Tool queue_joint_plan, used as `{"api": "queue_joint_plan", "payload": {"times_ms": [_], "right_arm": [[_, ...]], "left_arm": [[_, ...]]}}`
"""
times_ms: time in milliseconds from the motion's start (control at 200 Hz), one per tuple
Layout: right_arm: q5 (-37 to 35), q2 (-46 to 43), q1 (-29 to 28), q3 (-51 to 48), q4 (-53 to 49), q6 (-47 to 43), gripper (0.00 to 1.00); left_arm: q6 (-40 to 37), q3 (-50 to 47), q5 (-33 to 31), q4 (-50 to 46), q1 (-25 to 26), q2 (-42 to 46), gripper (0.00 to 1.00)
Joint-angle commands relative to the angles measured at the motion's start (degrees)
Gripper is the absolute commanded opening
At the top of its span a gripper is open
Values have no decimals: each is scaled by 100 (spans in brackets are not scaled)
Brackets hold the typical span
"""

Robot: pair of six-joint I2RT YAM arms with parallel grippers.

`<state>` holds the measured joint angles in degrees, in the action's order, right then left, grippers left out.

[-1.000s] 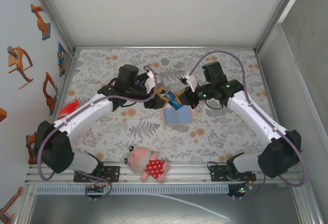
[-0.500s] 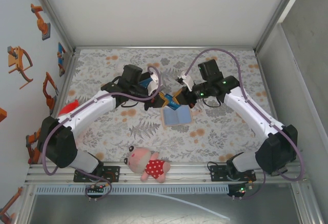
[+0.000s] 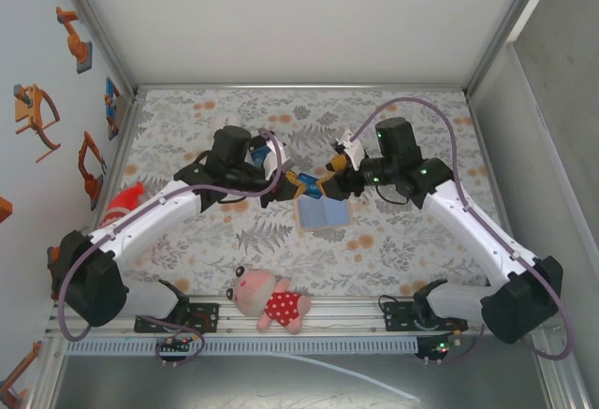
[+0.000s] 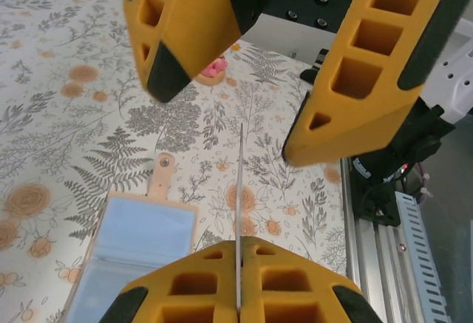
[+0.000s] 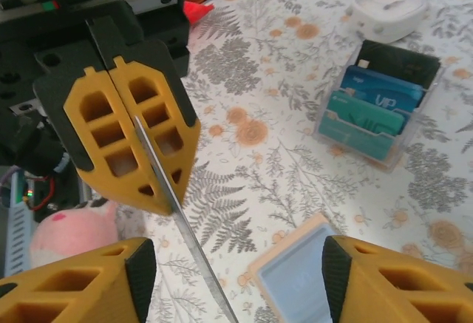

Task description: Take the credit cards out of the card holder

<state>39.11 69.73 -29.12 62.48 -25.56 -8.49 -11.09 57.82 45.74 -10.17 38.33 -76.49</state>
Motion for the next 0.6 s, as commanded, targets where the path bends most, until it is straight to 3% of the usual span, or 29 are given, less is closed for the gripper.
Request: {"api": "queue_joint_plan", "payload": {"times_ms": [0,225,431,596], "right_arm": [[-293,-456,-32,-347,843,509,66],[-197,-1074,-23,-1354,2670,1842,77],[514,-886,-14,-2178,5164,3514,77],[1001,-322,-23,-2184,6348,4256,74]], "left_arm": [[634,-368,-257,818,16,407,0],[1998,-1347,-1010,2494,15,1181,0],[2776,-1808,-1245,3381,21,1673,0],[2910,-1818,-1163,3509,86,1788,0]]}}
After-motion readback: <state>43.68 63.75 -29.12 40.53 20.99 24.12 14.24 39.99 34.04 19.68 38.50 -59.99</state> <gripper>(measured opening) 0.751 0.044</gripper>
